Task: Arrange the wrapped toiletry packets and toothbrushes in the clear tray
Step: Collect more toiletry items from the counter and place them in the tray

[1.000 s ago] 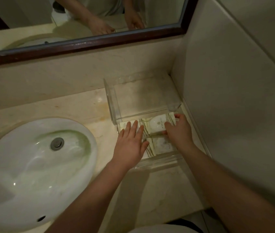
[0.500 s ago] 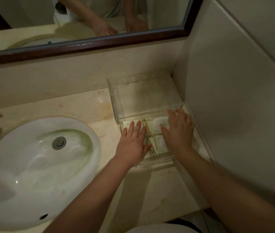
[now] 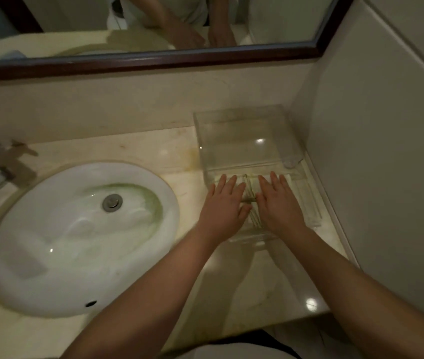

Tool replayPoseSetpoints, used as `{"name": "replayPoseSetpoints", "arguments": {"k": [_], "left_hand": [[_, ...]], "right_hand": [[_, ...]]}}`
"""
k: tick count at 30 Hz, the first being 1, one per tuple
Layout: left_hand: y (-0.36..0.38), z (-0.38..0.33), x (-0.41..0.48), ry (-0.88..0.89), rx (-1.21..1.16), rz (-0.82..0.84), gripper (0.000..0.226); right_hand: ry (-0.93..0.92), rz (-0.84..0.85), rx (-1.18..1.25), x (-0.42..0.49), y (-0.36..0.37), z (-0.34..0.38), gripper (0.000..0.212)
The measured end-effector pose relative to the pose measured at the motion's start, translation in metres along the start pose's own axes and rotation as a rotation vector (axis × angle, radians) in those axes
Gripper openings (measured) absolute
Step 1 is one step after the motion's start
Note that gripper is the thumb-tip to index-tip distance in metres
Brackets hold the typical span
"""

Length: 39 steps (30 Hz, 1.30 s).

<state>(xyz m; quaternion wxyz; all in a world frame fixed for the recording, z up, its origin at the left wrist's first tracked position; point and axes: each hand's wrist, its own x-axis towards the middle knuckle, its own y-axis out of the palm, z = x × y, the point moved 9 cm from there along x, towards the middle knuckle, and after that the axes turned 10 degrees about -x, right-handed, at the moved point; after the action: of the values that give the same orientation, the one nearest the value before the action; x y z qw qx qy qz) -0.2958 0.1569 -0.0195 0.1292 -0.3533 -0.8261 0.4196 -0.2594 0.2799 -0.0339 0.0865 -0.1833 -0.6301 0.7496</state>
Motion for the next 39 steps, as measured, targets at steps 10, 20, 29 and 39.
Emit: {"name": "replayPoseSetpoints", "arguments": {"k": [10,20,29,39], "left_hand": [[-0.132,0.139,-0.174,-0.459,-0.118,-0.522,0.04],[-0.217,0.242,-0.416,-0.872,-0.252,-0.916,0.037],[-0.305,0.406,-0.495,-0.921,-0.327,-0.969,0.035],[-0.377,0.56,-0.514,-1.07,-0.267,-0.91,0.039]], "right_hand": [[-0.404,0.044,0.336,-0.048,-0.004,0.212,0.05],[-0.745,0.277,0.396,-0.145,0.023,0.423,0.048],[-0.757,0.261,0.303,-0.145,0.067,0.608,0.05],[-0.627,0.151,0.248,-0.107,0.084,0.728,0.039]]}}
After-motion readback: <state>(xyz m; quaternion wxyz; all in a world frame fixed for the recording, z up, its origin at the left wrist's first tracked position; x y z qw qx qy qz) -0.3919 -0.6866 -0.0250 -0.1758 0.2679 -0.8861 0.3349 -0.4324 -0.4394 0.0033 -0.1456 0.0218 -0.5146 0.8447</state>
